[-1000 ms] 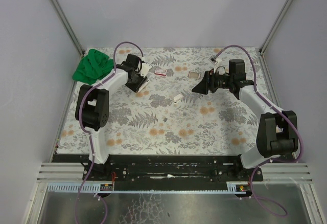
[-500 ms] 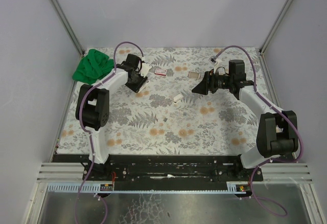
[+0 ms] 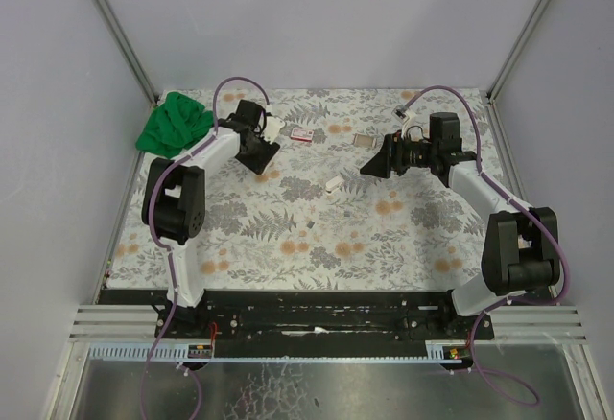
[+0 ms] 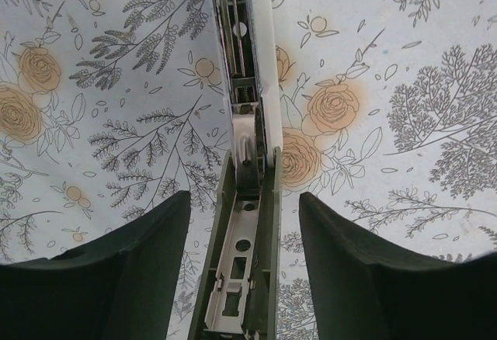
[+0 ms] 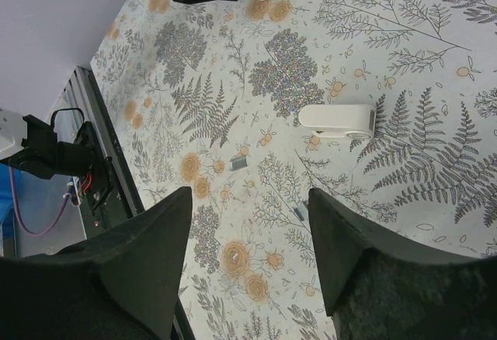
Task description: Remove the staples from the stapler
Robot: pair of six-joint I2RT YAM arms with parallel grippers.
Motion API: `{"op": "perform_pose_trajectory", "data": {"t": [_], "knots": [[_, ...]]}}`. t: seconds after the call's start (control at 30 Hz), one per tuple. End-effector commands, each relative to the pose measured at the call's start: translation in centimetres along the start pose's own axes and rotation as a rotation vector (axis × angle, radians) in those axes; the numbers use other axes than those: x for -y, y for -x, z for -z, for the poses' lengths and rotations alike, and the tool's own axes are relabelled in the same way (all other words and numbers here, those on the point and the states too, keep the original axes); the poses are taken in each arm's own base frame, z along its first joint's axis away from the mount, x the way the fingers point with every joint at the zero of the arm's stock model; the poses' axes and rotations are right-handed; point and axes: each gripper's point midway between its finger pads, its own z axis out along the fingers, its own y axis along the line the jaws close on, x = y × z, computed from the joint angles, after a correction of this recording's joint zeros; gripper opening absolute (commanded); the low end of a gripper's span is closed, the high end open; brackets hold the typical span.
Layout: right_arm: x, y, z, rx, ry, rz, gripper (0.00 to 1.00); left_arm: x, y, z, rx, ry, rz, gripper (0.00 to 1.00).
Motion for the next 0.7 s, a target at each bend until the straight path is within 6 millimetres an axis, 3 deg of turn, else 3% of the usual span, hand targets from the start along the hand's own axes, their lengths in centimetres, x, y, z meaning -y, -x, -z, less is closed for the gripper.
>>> {"op": "perform_pose_trajectory", "data": {"t": [0.0,0.13,0.33,0.5,0.67], "knots": [[-1.0,1.5,0.6,0.043,0.009,0.065,0.69,-1.0,1.2,0.5,0.025,0.012,0.012,0.62],[-0.4,1.6,0.7,0.04,-0.032,0.09,0.74,-1.1,2.5,1.5,0.067,0.012,0.019,0.78],[3.2,2.5,1.7,0.005,-0.253,0.155,0.88,-1.3,5.3,4.4,0.138,0.004,0.032,1.0],[7.0,3.9,2.8,-0.06,-0.446,0.207,1.0,-1.3,6.8,7.7,0.21,0.011,0.042,1.0],[11.3,5.0,3.3,-0.124,-0.604,0.257,0.99,-0.5,7.4,11.0,0.282,0.003,0.065,1.0]]}}
